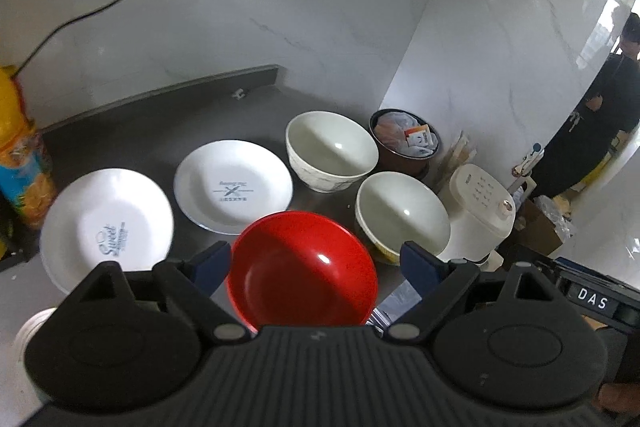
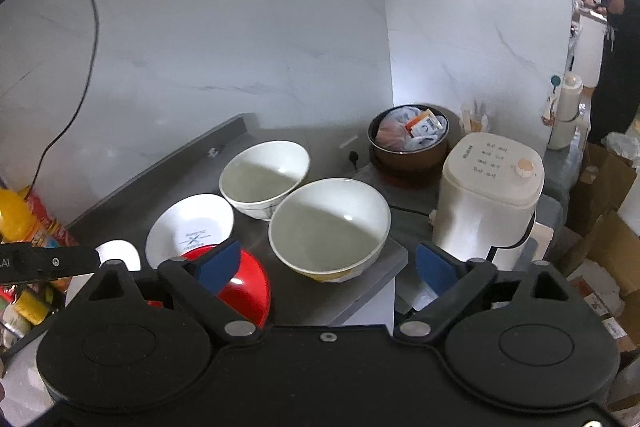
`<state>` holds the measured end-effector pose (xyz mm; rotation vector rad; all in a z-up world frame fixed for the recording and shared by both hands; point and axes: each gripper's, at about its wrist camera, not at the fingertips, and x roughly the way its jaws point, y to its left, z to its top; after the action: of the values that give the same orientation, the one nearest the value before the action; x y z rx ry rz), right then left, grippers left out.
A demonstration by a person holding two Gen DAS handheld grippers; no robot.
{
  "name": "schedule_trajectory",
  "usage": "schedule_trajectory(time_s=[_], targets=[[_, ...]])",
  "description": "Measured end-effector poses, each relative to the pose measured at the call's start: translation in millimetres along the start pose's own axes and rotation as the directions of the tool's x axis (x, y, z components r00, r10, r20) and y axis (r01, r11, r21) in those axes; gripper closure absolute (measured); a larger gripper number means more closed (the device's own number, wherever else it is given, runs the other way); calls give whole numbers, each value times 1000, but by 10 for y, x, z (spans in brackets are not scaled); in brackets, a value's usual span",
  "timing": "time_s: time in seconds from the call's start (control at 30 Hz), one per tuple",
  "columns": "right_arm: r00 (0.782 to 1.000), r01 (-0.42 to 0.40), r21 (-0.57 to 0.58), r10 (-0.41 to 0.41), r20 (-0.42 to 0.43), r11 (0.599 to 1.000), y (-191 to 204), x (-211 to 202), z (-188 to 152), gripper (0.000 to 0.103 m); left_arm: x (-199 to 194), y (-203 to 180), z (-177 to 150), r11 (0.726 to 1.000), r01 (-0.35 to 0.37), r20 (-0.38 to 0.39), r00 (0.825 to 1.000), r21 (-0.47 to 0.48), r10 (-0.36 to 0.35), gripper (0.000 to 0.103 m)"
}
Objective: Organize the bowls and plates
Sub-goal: 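Move the left tool to the large white bowl rim while the right tool approaches it too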
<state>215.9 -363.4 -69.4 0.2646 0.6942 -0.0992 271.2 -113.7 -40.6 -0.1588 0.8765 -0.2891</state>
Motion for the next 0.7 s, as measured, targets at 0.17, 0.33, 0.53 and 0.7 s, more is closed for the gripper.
schedule_trajectory(time_s=[0.17,0.33,0.53,0.7], targets=[[999,-4,29,6,-37,1000,-159,325,75,18,284,-84,159,1000,-4,-17,1000,-2,4,13],[995,-28,59,34,-95,998,-336,672,145,28,635,-261,317,1000,4,-57,998,12,-4,18],[984,-63,90,77,-164,994,-522,1074,182,39,1076,-426,459,1000,3,-114,994,10,-2,31],[974,-69,105,89,-208,992,-655,1337,218,51,1444,-466,494,1000,3,-180,984,-28,-8,43]])
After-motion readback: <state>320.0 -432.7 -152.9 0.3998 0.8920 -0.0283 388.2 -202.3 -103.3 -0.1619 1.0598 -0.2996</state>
